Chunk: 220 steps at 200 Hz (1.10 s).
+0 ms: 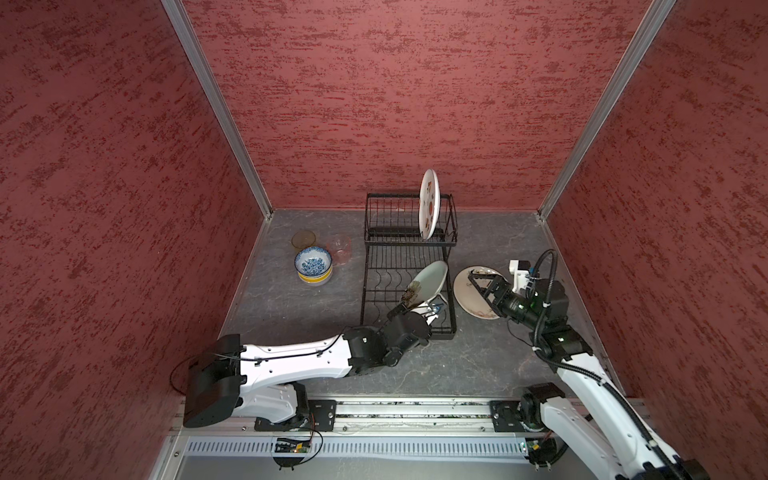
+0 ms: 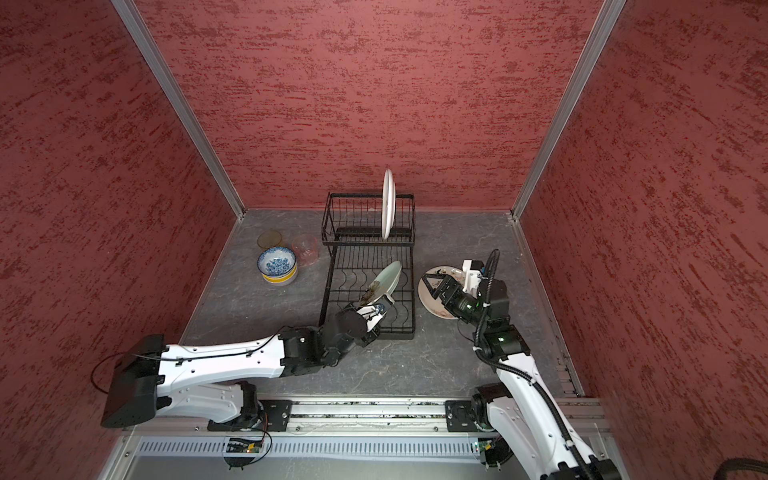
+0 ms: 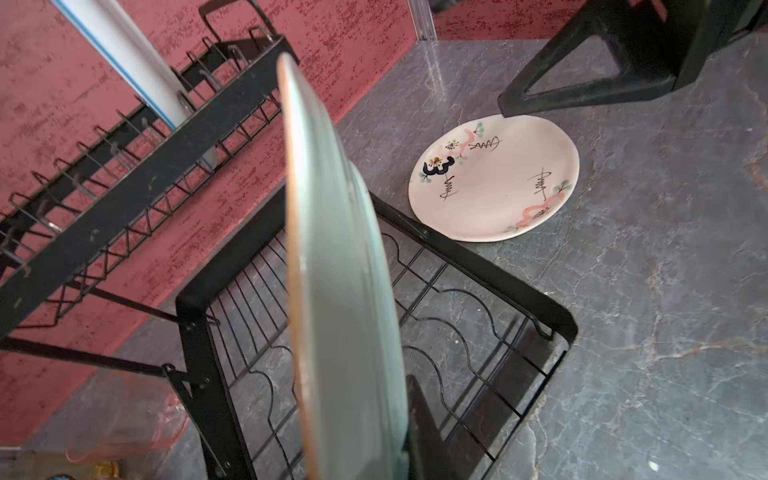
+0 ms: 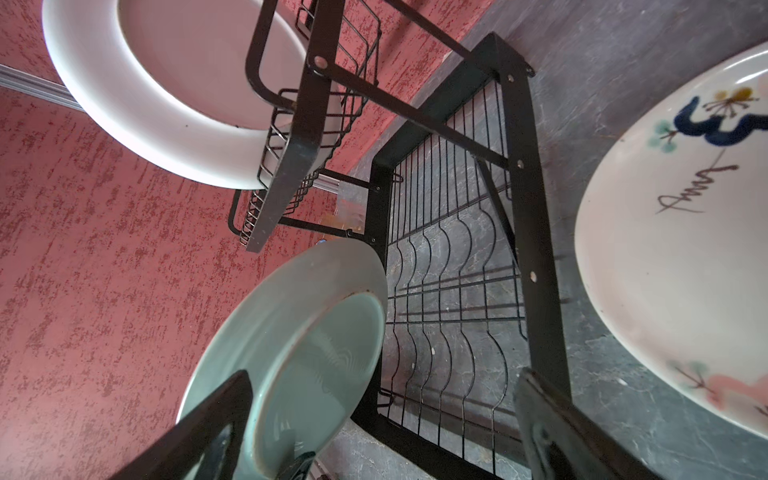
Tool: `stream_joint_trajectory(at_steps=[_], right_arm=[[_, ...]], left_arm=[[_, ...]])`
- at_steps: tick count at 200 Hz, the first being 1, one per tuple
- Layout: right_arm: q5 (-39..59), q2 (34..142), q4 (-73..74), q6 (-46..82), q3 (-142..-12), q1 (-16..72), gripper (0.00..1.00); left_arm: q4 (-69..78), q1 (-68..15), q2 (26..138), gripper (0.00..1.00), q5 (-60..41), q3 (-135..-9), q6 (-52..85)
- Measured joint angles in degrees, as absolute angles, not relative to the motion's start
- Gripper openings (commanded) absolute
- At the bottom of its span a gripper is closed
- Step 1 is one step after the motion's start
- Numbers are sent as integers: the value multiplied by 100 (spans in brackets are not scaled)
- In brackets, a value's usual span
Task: Unload the mixed dishes from the dish rack
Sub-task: 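Lower the green plate with the left gripper while the right gripper approaches, then bring the right gripper to the green plate's rim while the left gripper holds it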
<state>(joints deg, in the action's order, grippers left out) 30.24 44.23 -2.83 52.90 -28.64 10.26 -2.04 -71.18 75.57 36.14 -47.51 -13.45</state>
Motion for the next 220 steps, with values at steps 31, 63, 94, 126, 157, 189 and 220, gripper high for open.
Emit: stream_joint_trajectory(at_steps=[31, 63, 94, 126, 157, 189, 220], right_arm=[[2928, 4482, -370, 5293, -2965, 1162, 99], [2869, 4491, -408, 5295, -2969, 1306, 99], [2853, 4488, -460, 5297, -2969, 1431, 99], [2812, 4488, -491, 5317, -2969, 1525, 98], [2762, 4506, -515, 5317, -2969, 1597, 95], [2755, 4554, -556, 5315, -2969, 1658, 88], [2711, 4595, -620, 5299, -2969, 1673, 70]], left_arm=[[21, -7253, 7749, 0, 3754, -4694, -1691], [309, -7367, 8066, 0, 3859, -4694, -2047], [513, -7395, 8392, 0, 3922, -4694, -2388], [749, -7400, 8530, 0, 4010, -4705, -2689], [1146, -7461, 8853, 0, 4169, -4818, -3094], [1459, -7524, 9242, 0, 4237, -4958, -3500], [1612, -7533, 9334, 0, 4254, -5013, -3736]])
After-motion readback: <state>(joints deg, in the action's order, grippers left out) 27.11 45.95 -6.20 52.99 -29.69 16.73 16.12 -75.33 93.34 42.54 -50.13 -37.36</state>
